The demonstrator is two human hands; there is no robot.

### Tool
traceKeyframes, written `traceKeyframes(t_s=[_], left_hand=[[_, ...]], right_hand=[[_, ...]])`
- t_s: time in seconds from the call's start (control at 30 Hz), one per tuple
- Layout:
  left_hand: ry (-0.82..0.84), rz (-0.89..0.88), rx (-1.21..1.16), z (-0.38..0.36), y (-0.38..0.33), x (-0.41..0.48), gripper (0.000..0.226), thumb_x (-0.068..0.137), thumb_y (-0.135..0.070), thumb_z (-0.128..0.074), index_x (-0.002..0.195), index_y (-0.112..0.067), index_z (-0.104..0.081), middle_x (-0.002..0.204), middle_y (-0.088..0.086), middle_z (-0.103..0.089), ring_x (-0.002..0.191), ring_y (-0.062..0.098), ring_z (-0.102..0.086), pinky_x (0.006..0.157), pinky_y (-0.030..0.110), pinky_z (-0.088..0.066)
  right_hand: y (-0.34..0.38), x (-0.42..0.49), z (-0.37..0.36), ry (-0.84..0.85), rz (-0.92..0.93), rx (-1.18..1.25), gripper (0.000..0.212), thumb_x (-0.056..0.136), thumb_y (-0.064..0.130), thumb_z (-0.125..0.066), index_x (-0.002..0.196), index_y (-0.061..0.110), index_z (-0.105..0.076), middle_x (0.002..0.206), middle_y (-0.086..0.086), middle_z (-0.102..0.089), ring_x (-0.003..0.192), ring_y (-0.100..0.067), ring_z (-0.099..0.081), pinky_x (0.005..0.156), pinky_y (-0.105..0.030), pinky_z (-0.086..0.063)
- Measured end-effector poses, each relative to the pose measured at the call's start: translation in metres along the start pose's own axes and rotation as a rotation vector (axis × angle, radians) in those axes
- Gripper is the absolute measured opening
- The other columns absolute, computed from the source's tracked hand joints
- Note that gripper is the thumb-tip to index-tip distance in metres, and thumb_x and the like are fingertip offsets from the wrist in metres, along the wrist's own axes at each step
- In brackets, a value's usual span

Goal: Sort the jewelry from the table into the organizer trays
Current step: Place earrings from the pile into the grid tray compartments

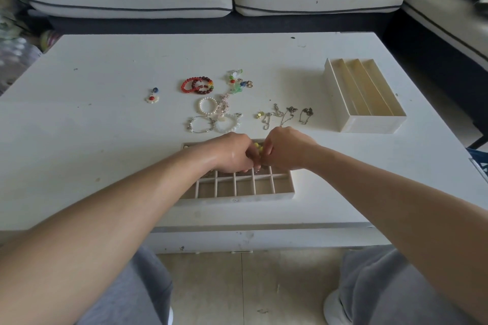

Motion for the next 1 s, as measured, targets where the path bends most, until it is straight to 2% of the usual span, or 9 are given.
traceKeyframes(t_s=[0.13,0.2,0.3,0.43,0.5,0.63,0.83,0.93,1.0], left_hand=[[-0.030,-0.014,0.033,0.002,0.001,0.000,0.037,0.088,-0.012,-0.051,0.074,-0.041,-0.070,0.081,-0.010,-0.071,0.072,0.010,-0.060,0.060,0.024,-0.042],[-0.080,-0.017,0.034,0.006,0.003,0.002,0.036,0.088,-0.014,-0.054,0.072,-0.044,-0.068,0.083,-0.010,-0.071,0.074,0.011,-0.062,0.062,0.025,-0.043],[-0.121,-0.027,0.023,0.011,0.004,0.002,0.034,0.089,-0.016,-0.056,0.071,-0.043,-0.067,0.085,-0.010,-0.070,0.077,0.013,-0.064,0.062,0.026,-0.044],[-0.084,-0.022,-0.004,0.007,0.003,0.001,0.033,0.088,-0.012,-0.053,0.077,-0.037,-0.072,0.080,-0.012,-0.068,0.074,0.013,-0.061,0.060,0.025,-0.043],[-0.059,-0.021,-0.013,0.004,0.002,0.001,0.034,0.088,-0.011,-0.051,0.082,-0.033,-0.076,0.078,-0.009,-0.069,0.074,0.013,-0.062,0.062,0.026,-0.046],[-0.023,-0.013,-0.009,-0.002,-0.001,0.001,0.033,0.092,-0.014,-0.051,0.083,-0.034,-0.076,0.078,-0.010,-0.070,0.074,0.008,-0.061,0.066,0.024,-0.048],[-0.032,-0.001,-0.017,-0.002,0.000,0.002,0.032,0.093,-0.016,-0.052,0.085,-0.033,-0.078,0.076,-0.010,-0.069,0.074,0.008,-0.061,0.067,0.024,-0.048],[-0.048,0.006,-0.061,0.002,0.002,0.002,0.036,0.090,-0.012,-0.049,0.081,-0.031,-0.078,0.080,-0.005,-0.072,0.079,0.013,-0.065,0.074,0.028,-0.053],[-0.036,-0.001,-0.042,0.001,0.002,0.002,0.036,0.089,-0.011,-0.049,0.082,-0.031,-0.078,0.080,-0.005,-0.073,0.080,0.013,-0.066,0.076,0.030,-0.054]], right_hand=[[0.004,-0.003,-0.003,0.054,0.045,-0.032,0.012,0.085,0.040,-0.069,0.088,0.032,-0.078,0.087,0.002,-0.070,0.084,-0.020,-0.065,0.067,-0.028,-0.053],[0.004,-0.003,-0.002,0.066,0.068,-0.027,0.015,0.088,0.038,-0.067,0.093,0.031,-0.079,0.092,0.001,-0.072,0.089,-0.022,-0.066,0.072,-0.031,-0.056],[0.003,-0.002,0.000,0.070,0.086,-0.019,0.026,0.093,0.039,-0.059,0.091,0.023,-0.079,0.091,-0.004,-0.071,0.088,-0.024,-0.066,0.078,-0.034,-0.058],[0.003,-0.004,0.001,0.116,0.117,-0.032,0.026,0.094,0.039,-0.057,0.099,0.027,-0.079,0.100,-0.003,-0.073,0.093,-0.024,-0.067,0.085,-0.039,-0.058],[0.005,-0.006,0.000,0.152,0.139,-0.045,0.025,0.094,0.030,-0.055,0.102,0.033,-0.078,0.104,0.000,-0.072,0.096,-0.023,-0.066,0.087,-0.038,-0.057],[0.006,-0.010,0.003,0.173,0.151,-0.047,0.038,0.091,0.015,-0.049,0.102,0.038,-0.076,0.104,0.001,-0.070,0.095,-0.022,-0.064,0.087,-0.037,-0.057],[0.006,-0.011,0.002,0.196,0.170,-0.030,0.033,0.093,0.020,-0.052,0.104,0.039,-0.077,0.109,0.005,-0.071,0.098,-0.019,-0.063,0.091,-0.036,-0.055],[0.007,-0.009,0.008,0.153,0.176,-0.014,0.030,0.095,0.023,-0.051,0.105,0.037,-0.077,0.107,0.006,-0.069,0.093,-0.018,-0.061,0.083,-0.031,-0.052],[0.007,-0.009,0.007,0.177,0.188,-0.022,0.029,0.095,0.025,-0.052,0.105,0.037,-0.077,0.109,0.005,-0.070,0.096,-0.019,-0.062,0.087,-0.033,-0.053]])
Point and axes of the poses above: each hand's wrist, its own x-axis towards the middle knuckle, its own z-axis out of the back of the hand, y = z × x, the point moved 7 cm from there along x, towards the middle knuckle
